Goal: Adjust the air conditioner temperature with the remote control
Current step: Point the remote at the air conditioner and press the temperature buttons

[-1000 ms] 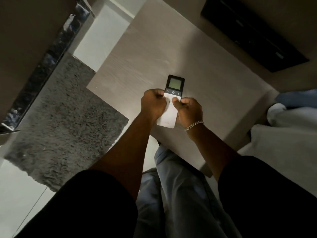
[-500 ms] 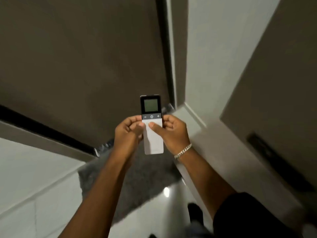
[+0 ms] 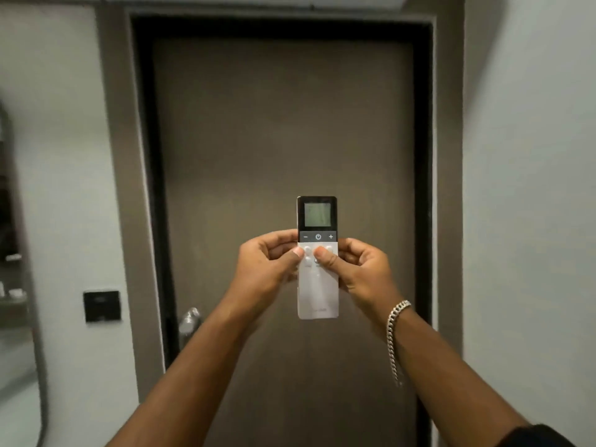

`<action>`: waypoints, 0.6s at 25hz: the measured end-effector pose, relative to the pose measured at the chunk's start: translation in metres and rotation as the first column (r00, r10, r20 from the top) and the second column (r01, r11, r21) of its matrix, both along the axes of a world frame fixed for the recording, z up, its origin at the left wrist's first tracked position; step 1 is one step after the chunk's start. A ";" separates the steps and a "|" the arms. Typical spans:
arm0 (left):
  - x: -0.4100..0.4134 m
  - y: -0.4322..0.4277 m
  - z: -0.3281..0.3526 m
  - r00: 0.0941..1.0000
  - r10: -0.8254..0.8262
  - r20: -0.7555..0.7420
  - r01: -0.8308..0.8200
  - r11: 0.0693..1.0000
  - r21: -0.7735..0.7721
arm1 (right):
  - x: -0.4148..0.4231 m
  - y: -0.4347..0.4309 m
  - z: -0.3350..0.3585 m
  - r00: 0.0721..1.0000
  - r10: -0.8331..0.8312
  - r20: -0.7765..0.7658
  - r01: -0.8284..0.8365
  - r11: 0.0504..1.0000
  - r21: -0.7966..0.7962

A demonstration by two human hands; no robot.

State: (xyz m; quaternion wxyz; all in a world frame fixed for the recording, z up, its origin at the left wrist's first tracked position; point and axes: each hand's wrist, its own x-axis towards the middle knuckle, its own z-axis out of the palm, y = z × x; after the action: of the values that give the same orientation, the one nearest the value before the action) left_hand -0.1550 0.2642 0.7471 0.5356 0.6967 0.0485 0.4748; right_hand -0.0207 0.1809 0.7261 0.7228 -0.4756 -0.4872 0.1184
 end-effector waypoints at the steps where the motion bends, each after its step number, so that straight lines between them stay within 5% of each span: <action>1: -0.008 -0.004 0.024 0.999 -0.008 0.038 0.007 0.999 0.045 | -0.005 0.000 0.024 0.999 0.018 0.037 -0.020 0.999 0.040; 8: -0.041 -0.023 0.121 0.982 0.028 0.185 -0.073 0.968 0.240 | -0.036 -0.004 0.128 0.989 0.053 0.137 -0.081 0.975 0.205; 15: -0.061 -0.026 0.149 0.979 -0.035 0.202 -0.039 0.936 0.350 | -0.049 -0.014 0.157 0.975 0.044 0.219 -0.107 0.951 0.289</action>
State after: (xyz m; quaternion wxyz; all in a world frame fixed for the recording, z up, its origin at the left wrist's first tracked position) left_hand -0.2158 0.2379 0.8958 0.4038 0.7284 -0.0921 0.5457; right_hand -0.0692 0.1668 0.8826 0.7258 -0.3517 -0.5909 0.0203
